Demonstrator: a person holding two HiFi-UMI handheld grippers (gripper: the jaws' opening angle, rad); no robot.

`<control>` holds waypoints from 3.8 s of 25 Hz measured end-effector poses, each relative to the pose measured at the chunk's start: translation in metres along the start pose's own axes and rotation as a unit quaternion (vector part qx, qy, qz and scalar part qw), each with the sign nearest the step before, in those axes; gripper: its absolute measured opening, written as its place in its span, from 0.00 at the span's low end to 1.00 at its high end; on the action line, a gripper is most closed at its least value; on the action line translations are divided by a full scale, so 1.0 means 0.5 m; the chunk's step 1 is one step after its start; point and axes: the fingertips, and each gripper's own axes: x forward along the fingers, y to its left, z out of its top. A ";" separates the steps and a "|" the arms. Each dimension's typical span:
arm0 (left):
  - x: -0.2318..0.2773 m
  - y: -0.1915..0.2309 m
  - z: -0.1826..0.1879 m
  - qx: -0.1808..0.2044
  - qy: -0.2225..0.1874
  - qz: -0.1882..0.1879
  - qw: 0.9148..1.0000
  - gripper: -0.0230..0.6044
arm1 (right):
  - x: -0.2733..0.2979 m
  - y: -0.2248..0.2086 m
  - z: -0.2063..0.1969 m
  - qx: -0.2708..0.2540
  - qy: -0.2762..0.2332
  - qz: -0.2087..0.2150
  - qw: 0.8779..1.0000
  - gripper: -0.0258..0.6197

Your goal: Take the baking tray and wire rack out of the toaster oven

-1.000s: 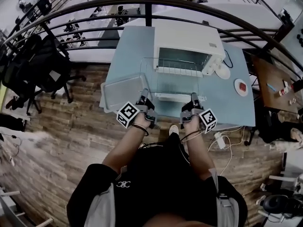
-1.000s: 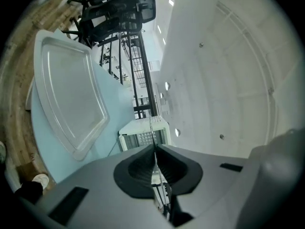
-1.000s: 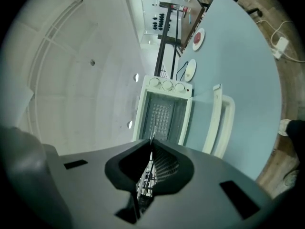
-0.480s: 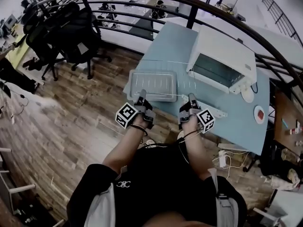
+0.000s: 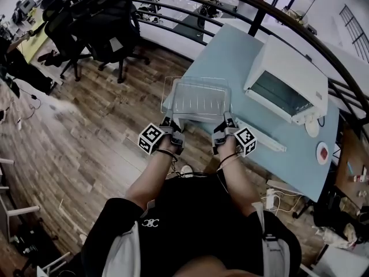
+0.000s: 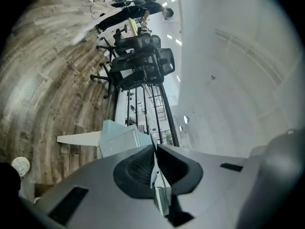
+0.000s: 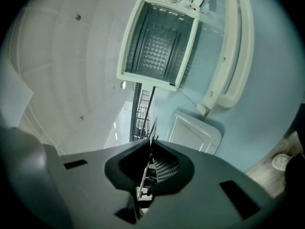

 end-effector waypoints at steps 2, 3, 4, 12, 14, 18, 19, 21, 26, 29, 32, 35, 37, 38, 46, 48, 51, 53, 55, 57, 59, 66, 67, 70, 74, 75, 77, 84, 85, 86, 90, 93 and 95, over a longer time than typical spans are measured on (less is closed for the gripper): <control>0.005 0.017 0.005 0.000 0.003 0.009 1.000 0.08 | 0.010 -0.016 -0.009 0.003 0.002 -0.013 1.000 0.07; 0.009 0.026 0.007 0.000 0.006 0.014 1.000 0.08 | 0.013 -0.024 -0.012 0.005 0.001 -0.020 1.000 0.07; 0.013 0.034 0.007 0.000 0.009 0.020 1.000 0.08 | 0.016 -0.032 -0.014 0.008 0.001 -0.026 1.000 0.07; 0.049 0.088 -0.005 0.018 0.041 0.049 0.998 0.09 | 0.024 -0.097 -0.017 0.017 -0.002 -0.076 0.997 0.08; 0.054 0.106 -0.010 0.032 0.052 0.066 0.996 0.09 | 0.023 -0.116 -0.019 0.011 0.003 -0.098 0.995 0.08; 0.059 0.141 -0.023 0.114 0.086 0.129 0.981 0.15 | 0.016 -0.156 -0.028 -0.004 0.020 -0.148 0.989 0.10; 0.057 0.148 -0.025 0.131 0.091 0.142 0.977 0.16 | 0.014 -0.163 -0.032 -0.008 0.026 -0.154 0.988 0.11; 0.054 0.162 -0.027 0.144 0.099 0.164 0.971 0.16 | 0.012 -0.177 -0.040 -0.014 0.042 -0.164 0.985 0.12; 0.048 0.202 -0.034 0.132 0.122 0.196 0.964 0.17 | 0.010 -0.208 -0.051 -0.036 0.058 -0.198 0.978 0.14; 0.048 0.215 -0.041 0.123 0.130 0.203 0.963 0.18 | 0.014 -0.205 -0.051 -0.075 0.070 -0.198 0.975 0.17; 0.050 0.220 -0.040 0.129 0.132 0.209 0.960 0.23 | 0.014 -0.200 -0.051 -0.109 0.081 -0.210 0.968 0.23; 0.045 0.226 -0.040 0.142 0.136 0.216 0.956 0.26 | 0.000 -0.212 -0.049 -0.126 0.080 -0.237 0.960 0.32; 0.039 0.232 -0.038 0.152 0.135 0.224 0.953 0.29 | -0.009 -0.222 -0.047 -0.131 0.082 -0.248 0.957 0.33; 0.035 0.234 -0.035 0.159 0.133 0.229 0.951 0.30 | -0.012 -0.225 -0.045 -0.137 0.082 -0.250 0.955 0.33; 0.026 0.170 0.027 0.307 0.082 0.232 0.919 0.30 | -0.038 -0.195 -0.016 -0.229 0.080 -0.237 0.941 0.32; 0.023 0.143 0.039 0.358 0.072 0.229 0.902 0.26 | -0.049 -0.175 -0.009 -0.277 0.079 -0.229 0.930 0.28; 0.018 0.088 0.046 0.447 0.067 0.210 0.867 0.12 | -0.062 -0.114 0.005 -0.374 0.059 -0.191 0.906 0.04; 0.019 0.047 0.038 0.487 0.065 0.183 0.851 0.08 | -0.064 -0.059 0.010 -0.419 0.040 -0.146 0.895 0.04; 0.021 0.007 0.023 0.504 0.063 0.152 0.848 0.07 | -0.065 -0.001 0.016 -0.462 0.018 -0.101 0.881 0.04; 0.023 -0.037 0.004 0.518 0.063 0.120 0.844 0.06 | -0.067 0.054 0.027 -0.499 -0.005 -0.065 0.864 0.04; 0.025 -0.091 -0.018 0.543 0.060 0.085 0.833 0.06 | -0.072 0.105 0.041 -0.529 -0.029 -0.038 0.848 0.04; 0.013 -0.322 -0.103 0.618 0.035 -0.043 0.785 0.06 | -0.120 0.274 0.099 -0.582 -0.115 0.018 0.805 0.04; 0.009 -0.348 -0.118 0.623 0.036 -0.058 0.779 0.06 | -0.132 0.294 0.108 -0.583 -0.125 0.024 0.803 0.04; -0.003 -0.408 -0.170 0.629 0.052 -0.103 0.769 0.06 | -0.178 0.349 0.133 -0.581 -0.150 0.042 0.799 0.04; -0.012 -0.467 -0.222 0.626 0.065 -0.147 0.763 0.06 | -0.221 0.390 0.159 -0.584 -0.171 0.048 0.793 0.04; -0.012 -0.475 -0.232 0.626 0.066 -0.153 0.762 0.06 | -0.226 0.390 0.164 -0.584 -0.172 0.045 0.792 0.04; -0.013 -0.484 -0.253 0.626 0.072 -0.162 0.759 0.06 | -0.238 0.389 0.169 -0.592 -0.174 0.039 0.786 0.04; -0.008 -0.495 -0.295 0.626 0.082 -0.177 0.755 0.06 | -0.262 0.395 0.163 -0.623 -0.179 0.038 0.761 0.04; -0.008 -0.496 -0.296 0.627 0.081 -0.178 0.754 0.06 | -0.262 0.391 0.164 -0.622 -0.178 0.034 0.761 0.04; -0.008 -0.496 -0.298 0.626 0.081 -0.179 0.754 0.06 | -0.263 0.388 0.165 -0.623 -0.178 0.031 0.761 0.04; -0.008 -0.494 -0.297 0.625 0.082 -0.177 0.756 0.06 | -0.263 0.382 0.159 -0.624 -0.176 0.029 0.761 0.04; -0.009 -0.490 -0.295 0.619 0.088 -0.179 0.760 0.06 | -0.256 0.380 0.154 -0.620 -0.171 0.031 0.765 0.04; -0.010 -0.488 -0.294 0.608 0.096 -0.184 0.766 0.06 | -0.254 0.379 0.151 -0.616 -0.170 0.032 0.768 0.04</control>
